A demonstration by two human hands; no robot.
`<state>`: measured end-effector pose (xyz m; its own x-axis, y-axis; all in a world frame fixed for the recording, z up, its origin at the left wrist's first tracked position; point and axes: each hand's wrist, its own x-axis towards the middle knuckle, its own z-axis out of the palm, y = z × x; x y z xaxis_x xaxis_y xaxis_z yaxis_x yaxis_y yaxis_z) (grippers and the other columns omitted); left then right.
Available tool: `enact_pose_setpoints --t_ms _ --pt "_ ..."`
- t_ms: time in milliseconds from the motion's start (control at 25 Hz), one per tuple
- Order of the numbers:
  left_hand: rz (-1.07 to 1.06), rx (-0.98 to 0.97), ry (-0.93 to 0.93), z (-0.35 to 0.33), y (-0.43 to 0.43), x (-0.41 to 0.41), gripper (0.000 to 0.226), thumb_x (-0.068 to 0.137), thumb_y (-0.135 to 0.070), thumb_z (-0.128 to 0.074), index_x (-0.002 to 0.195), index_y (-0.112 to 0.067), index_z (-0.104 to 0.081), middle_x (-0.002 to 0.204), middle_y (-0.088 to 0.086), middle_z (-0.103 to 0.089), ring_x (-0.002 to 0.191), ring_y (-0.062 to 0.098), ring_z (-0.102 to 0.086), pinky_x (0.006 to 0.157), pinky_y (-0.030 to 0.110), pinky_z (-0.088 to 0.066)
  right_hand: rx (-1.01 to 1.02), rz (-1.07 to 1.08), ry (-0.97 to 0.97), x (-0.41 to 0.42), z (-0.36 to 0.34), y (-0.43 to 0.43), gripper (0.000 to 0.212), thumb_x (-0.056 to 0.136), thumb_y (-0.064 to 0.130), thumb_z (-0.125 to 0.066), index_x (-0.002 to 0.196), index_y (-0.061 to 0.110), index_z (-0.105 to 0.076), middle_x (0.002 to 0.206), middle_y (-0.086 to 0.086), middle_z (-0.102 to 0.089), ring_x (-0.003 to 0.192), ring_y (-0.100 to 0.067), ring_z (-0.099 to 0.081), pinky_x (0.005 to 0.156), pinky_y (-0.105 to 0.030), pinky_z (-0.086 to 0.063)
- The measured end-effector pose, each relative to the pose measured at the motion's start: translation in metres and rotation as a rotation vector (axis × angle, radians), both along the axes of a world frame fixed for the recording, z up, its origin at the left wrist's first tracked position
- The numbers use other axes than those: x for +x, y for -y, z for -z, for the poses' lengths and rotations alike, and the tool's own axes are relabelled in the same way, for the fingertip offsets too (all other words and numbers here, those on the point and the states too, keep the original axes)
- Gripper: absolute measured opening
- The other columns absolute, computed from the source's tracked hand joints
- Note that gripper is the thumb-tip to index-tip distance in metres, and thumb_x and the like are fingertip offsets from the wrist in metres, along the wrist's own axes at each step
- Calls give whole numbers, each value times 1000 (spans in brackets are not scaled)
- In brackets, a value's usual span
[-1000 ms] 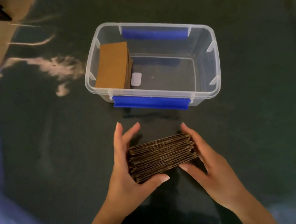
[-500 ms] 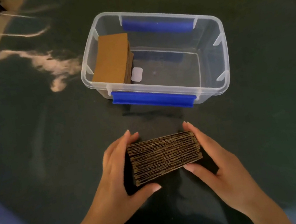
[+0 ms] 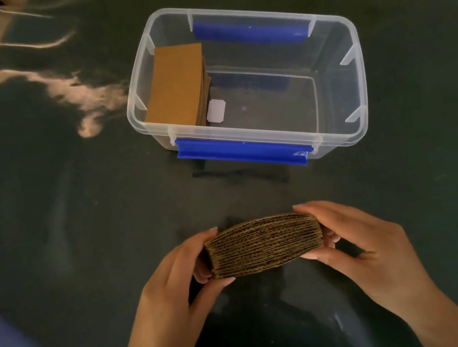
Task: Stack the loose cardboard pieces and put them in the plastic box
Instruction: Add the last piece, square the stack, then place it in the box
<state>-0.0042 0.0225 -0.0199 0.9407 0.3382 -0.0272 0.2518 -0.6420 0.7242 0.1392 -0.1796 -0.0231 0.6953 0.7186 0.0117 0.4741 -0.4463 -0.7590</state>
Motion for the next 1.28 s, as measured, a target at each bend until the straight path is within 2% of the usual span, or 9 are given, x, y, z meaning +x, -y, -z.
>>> enact_pose_setpoints --t_ms 200,320,560,680,800,880,1000,1120,1280 --pt "26 26 -44 -3 0 5 68 72 -39 -55 134 -28 -31 103 -14 -59 93 -4 -51 82 -4 -36 63 -22 -21 10 7 -3 52 71 22 -73 121 19 -59 115 6 -65 90 5 -61 81 -8 -51" --pt "123 172 -107 -10 -6 9 69 72 -41 -60 134 -27 -34 97 -12 -65 85 -2 -53 75 8 -45 91 -59 -74 14 10 -2 54 71 22 -71 123 23 -57 115 9 -64 86 0 -65 79 -10 -53" --pt "282 566 -394 -38 11 35 58 55 -45 -70 99 -8 -63 115 17 -64 101 30 -62 77 40 -54 80 -93 -84 16 6 -3 49 74 27 -68 122 25 -57 115 12 -64 86 0 -65 79 -13 -54" --pt "282 635 -611 -44 17 48 84 66 -79 -30 105 -11 -56 123 17 -57 106 30 -57 89 42 -48 65 -119 -50 16 4 -3 46 75 26 -66 120 22 -58 115 13 -62 84 -1 -64 78 -10 -53" --pt "266 656 -491 -44 18 57 94 70 -77 -1 125 -12 -43 108 6 -57 94 21 -54 85 36 -47 48 -117 -41 17 4 -2 45 75 21 -69 119 19 -60 116 10 -63 83 -3 -63 77 -10 -52" --pt "374 646 -498 -44 18 59 79 79 -65 -15 130 -12 -42 101 4 -63 87 20 -60 77 35 -52 39 -124 -26 16 4 -2 45 75 19 -71 119 18 -60 116 7 -64 87 0 -61 78 -10 -52" --pt "454 596 -396 -51 19 65 55 79 -54 -47 112 -12 -60 100 5 -68 87 21 -64 76 33 -54 49 -134 -28 17 4 -2 44 76 22 -69 119 16 -61 117 8 -64 93 2 -59 80 -8 -51" --pt "494 608 -438 -49 20 71 63 85 -55 -39 135 -19 -25 134 2 -40 120 17 -37 102 31 -33 74 -131 -68 17 6 -2 44 76 25 -67 119 18 -60 117 11 -62 95 6 -58 81 -4 -47" --pt "566 656 -408 -48 18 82 60 89 -49 -40 136 -20 -18 135 2 -39 119 17 -37 98 31 -34 144 -74 -178 19 13 -3 46 76 22 -70 120 24 -59 116 16 -62 89 2 -62 76 -12 -53"
